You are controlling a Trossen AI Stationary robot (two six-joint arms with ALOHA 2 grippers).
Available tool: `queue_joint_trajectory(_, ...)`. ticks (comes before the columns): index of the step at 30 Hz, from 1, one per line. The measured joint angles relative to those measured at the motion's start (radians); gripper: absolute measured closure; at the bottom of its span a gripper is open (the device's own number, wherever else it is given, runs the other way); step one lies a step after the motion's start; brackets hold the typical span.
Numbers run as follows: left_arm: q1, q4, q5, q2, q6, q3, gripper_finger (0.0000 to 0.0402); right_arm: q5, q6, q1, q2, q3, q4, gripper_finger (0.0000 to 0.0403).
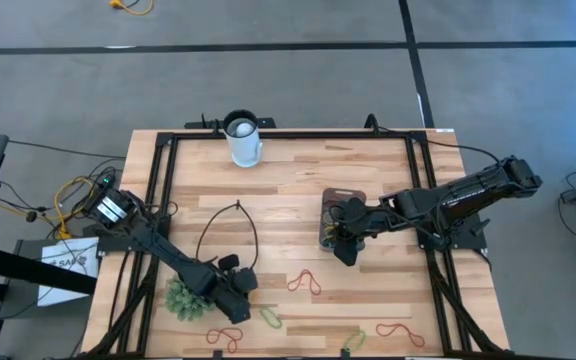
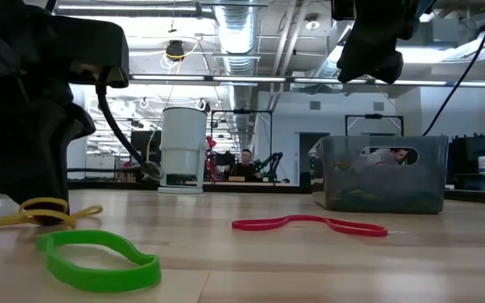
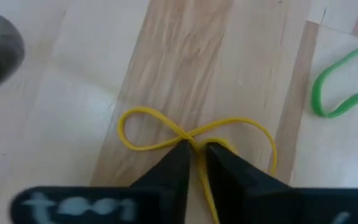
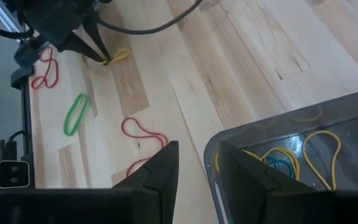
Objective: Pick and place items into bin
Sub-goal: Put the yellow rubber band into the black bin
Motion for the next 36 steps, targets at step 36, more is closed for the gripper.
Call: queue_joint_trajectory(36,0.403,-0.216,0.144,0.001,0.861,0.816,0.0401,0.168,0.317,0.544,0.000,-0.006,-0.424,0.0296)
